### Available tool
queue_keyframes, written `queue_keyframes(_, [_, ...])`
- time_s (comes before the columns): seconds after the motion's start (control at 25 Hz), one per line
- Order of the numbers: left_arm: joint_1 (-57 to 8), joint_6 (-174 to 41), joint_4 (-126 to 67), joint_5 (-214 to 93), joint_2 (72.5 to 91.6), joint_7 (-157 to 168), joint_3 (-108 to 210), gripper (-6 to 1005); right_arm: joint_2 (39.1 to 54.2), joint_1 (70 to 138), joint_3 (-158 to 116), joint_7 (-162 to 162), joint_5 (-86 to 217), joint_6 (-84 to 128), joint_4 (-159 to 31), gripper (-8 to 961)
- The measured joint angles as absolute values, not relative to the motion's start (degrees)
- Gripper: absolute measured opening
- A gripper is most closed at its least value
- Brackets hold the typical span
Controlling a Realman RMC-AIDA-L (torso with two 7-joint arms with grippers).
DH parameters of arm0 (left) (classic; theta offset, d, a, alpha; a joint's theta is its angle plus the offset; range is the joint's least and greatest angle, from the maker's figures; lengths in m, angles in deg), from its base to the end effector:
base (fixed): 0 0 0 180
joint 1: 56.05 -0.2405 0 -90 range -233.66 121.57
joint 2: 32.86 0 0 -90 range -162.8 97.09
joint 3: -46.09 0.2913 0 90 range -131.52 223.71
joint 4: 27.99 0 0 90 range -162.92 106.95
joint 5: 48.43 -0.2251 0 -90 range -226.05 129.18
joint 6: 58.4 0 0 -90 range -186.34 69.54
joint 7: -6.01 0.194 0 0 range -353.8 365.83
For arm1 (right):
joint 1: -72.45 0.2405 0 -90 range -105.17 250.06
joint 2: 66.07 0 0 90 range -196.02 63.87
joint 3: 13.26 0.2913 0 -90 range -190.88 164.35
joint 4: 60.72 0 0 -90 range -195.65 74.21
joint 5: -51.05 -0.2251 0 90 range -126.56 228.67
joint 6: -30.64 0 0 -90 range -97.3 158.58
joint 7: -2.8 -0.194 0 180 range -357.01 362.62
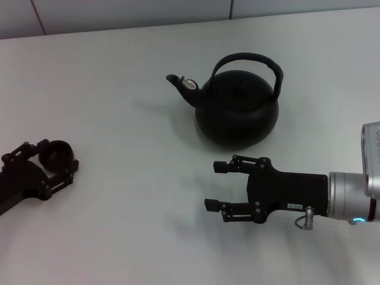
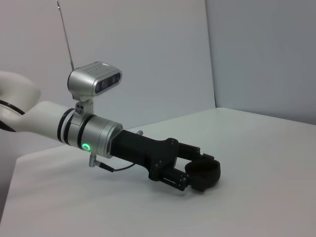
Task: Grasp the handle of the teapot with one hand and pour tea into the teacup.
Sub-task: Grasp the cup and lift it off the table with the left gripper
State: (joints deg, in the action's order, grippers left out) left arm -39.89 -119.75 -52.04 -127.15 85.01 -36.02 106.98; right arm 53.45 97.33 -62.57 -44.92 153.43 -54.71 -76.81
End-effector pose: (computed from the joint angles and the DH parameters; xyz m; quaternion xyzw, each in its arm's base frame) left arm -0.3904 0.3433 -0.0852 -0.8992 -0.1845 -0.1583 0.3638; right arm 0.3051 0.2997 -0.1321 -0.9418 0.1407 0.2762 0.1299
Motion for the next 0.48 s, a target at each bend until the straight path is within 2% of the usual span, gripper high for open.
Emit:
queue_keyframes(0.2, [-39.9, -119.7, -52.3, -127.1, 85.01, -36.1, 107.8, 808, 53.45, 97.4, -62.6, -44.9, 153.4, -54.8, -76.8, 787])
queue_keyframes(0.48, [-39.5, -120.6, -52.5, -127.1, 85.04, -36.6, 107.9, 694, 53.46, 97.4, -62.6, -44.9, 153.3, -54.8, -76.8, 786])
